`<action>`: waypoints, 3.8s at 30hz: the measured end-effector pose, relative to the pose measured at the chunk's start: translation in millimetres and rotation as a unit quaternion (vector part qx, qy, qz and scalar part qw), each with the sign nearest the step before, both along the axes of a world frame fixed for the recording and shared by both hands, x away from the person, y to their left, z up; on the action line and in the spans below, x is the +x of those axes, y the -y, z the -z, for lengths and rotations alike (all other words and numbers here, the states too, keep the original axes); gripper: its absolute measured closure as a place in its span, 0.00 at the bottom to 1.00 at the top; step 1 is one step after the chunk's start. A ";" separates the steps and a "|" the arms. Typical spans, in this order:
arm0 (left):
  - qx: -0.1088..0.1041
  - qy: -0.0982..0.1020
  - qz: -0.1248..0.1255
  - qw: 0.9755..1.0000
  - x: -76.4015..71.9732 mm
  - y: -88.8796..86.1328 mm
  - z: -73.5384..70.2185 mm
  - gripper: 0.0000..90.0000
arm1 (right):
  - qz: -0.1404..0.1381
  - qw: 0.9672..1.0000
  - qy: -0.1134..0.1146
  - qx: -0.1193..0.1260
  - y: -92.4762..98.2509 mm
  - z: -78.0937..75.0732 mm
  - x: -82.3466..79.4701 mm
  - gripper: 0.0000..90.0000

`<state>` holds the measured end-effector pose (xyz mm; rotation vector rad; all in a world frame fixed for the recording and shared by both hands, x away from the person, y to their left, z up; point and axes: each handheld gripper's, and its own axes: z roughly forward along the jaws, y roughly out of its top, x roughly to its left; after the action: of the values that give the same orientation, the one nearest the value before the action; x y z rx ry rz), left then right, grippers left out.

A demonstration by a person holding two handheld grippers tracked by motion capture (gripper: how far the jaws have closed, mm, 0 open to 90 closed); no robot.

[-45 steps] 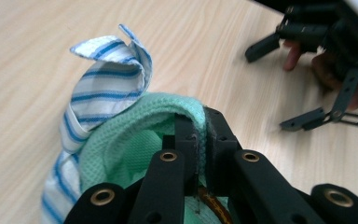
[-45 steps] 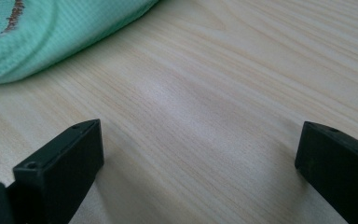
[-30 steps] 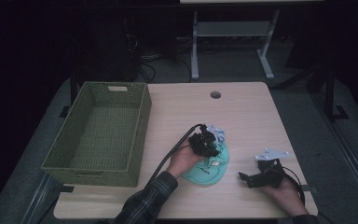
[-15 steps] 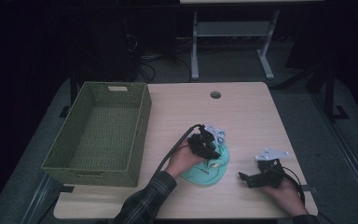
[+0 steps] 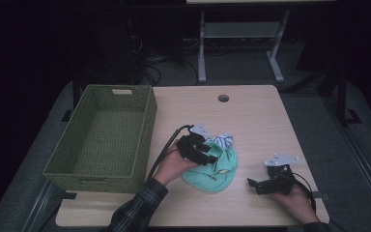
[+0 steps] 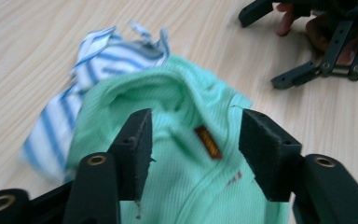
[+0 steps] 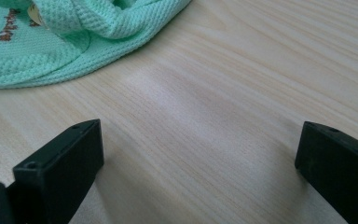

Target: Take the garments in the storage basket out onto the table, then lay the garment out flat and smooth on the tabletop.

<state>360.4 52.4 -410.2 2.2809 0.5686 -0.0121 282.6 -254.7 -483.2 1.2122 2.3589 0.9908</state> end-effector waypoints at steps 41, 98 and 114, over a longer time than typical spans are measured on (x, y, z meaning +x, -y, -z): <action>0.084 -0.009 -0.015 0.996 -45.5 -37.7 45.3 0.99 | -0.026 1.000 0.004 -0.001 -9.6 -23.1 15.3 0.15; 0.073 -0.027 -0.023 0.997 -43.7 -40.0 46.1 1.00 | -0.179 0.983 -0.019 -0.018 -154.5 -52.2 129.0 0.69; 0.076 -0.028 -0.027 0.996 -44.1 -38.9 45.3 1.00 | -0.197 0.976 -0.015 -0.090 -175.0 -28.7 129.3 0.82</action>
<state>316.2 91.3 -455.5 2.4179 0.6802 -0.0071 411.9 -79.7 -454.5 0.7114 2.7066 0.8468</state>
